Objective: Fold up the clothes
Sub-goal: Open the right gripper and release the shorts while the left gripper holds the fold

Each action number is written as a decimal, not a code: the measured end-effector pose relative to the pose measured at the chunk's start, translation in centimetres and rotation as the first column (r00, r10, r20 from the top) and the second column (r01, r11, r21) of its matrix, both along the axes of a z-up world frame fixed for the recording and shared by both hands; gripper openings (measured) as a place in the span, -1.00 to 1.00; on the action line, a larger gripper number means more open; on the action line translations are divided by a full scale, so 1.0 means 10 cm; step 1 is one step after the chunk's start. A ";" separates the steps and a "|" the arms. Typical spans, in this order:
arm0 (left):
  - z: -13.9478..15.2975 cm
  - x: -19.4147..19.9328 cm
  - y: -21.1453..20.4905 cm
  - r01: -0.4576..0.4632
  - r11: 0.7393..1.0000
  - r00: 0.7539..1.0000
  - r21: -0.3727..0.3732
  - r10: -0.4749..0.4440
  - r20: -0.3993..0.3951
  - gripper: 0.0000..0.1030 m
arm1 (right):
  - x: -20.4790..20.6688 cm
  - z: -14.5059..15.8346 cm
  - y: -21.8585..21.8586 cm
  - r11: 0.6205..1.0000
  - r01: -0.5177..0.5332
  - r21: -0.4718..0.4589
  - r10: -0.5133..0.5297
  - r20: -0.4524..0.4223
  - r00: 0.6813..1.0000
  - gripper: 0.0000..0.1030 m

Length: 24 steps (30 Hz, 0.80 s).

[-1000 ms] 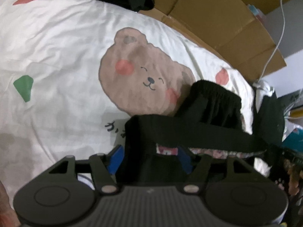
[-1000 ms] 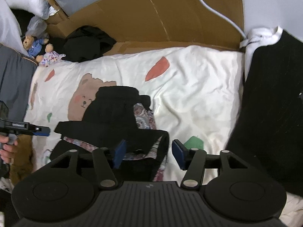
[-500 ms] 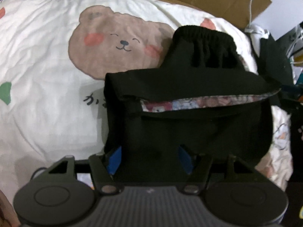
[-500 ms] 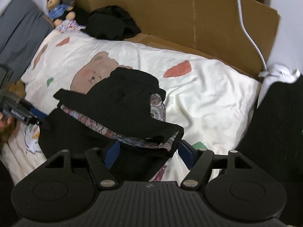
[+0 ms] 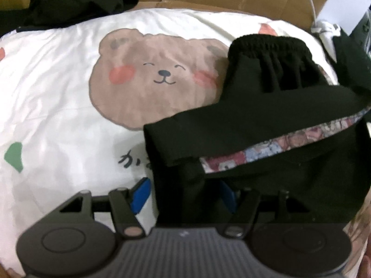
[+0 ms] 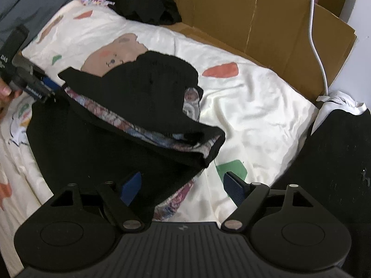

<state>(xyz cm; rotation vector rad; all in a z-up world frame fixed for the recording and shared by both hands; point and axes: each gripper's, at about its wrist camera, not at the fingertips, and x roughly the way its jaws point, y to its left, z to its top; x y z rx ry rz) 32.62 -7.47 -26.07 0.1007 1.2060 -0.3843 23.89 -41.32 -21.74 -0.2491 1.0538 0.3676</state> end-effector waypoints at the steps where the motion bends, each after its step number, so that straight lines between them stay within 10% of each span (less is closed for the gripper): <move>1: 0.00 0.00 0.00 -0.004 1.000 1.000 -0.003 0.004 0.011 0.31 | 0.01 -0.01 0.00 1.000 0.005 -0.002 -0.005 0.004 1.000 0.60; 24: 0.09 0.67 0.27 -0.260 0.932 0.962 -0.252 0.273 0.017 0.26 | 0.55 0.13 -0.11 0.980 0.179 0.088 -0.189 0.121 0.975 0.60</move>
